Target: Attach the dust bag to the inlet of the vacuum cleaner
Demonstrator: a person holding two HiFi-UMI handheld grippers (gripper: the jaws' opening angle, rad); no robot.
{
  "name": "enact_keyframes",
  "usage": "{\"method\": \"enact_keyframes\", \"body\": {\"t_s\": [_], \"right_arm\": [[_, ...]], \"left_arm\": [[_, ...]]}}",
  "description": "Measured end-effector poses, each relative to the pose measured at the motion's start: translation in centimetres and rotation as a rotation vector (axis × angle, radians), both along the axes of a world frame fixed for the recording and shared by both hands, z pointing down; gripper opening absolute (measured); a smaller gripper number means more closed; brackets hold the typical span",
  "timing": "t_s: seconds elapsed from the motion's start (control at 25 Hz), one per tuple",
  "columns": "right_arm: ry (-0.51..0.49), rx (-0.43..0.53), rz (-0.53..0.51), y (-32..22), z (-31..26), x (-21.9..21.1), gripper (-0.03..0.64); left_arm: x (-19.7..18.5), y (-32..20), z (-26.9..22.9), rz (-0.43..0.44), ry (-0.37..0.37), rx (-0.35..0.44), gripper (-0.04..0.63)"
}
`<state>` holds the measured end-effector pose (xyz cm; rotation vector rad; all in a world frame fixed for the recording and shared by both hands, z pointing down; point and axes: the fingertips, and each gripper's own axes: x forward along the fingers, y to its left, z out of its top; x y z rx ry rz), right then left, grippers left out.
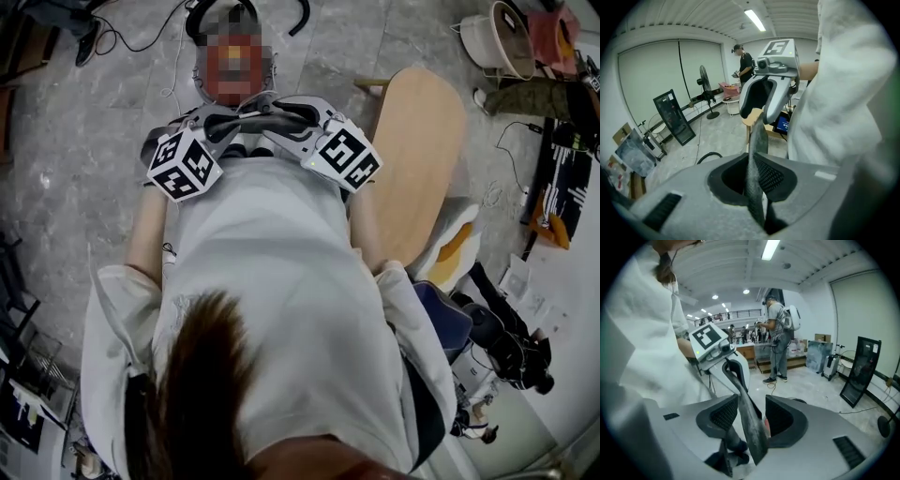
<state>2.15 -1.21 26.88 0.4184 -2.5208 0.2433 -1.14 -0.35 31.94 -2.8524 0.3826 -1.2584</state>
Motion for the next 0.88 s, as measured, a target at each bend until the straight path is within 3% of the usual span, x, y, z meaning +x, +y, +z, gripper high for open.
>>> {"method": "enact_keyframes", "body": {"t_s": [0.24,0.48,0.64,0.88], "right_arm": [[0.172,-0.069,-0.129,0.5,7.4,1.8,0.137],[0.311,-0.224,-0.219,2.2,14.0,4.5,0.118],[0.348,-0.239,-0.232,2.6,17.2,5.3,0.082],[0.383,-0.204,-0.208,3.4,20.2,4.3,0.057]], "left_arm": [[2.8,1.0,4.3,-0.004,-0.057,-0.032,0.04],[5.3,2.4,8.8,-0.004,-0.083,-0.11,0.04],[6.0,2.7,12.1,-0.015,-0.113,-0.181,0.04],[5.0,3.4,16.4,-0.03,-0.241,-0.269,0.04]]}}
